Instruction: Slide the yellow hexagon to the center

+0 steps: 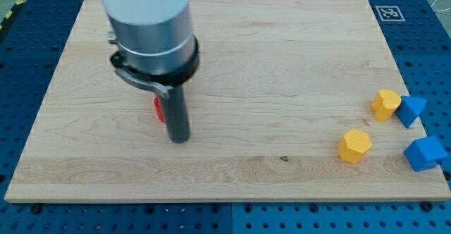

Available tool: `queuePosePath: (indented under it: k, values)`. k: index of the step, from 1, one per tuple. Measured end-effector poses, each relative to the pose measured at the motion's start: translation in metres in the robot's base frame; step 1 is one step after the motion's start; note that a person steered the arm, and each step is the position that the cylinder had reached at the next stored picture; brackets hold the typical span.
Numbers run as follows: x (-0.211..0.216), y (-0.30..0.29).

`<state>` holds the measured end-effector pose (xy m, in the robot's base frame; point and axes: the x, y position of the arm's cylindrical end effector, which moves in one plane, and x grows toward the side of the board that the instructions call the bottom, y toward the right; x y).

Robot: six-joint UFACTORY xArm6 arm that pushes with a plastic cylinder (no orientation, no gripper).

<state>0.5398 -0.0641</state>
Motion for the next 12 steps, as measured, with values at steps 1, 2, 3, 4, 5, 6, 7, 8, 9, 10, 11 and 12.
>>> queuePosePath:
  k: [1,2,3,4,5,6,7,8,9,10,11,12]
  values:
    - [0.013,0.048]
    - [-0.014,0.066]
    - [-0.024,0.066]
    - [-0.005,0.068]
    - [0.035,0.081]
    - [0.069,0.122]
    - [0.078,0.173]
    - [0.078,0.221]
    - [0.078,0.241]
    - [0.069,0.250]
    - [0.044,0.249]
    - [0.016,0.249]
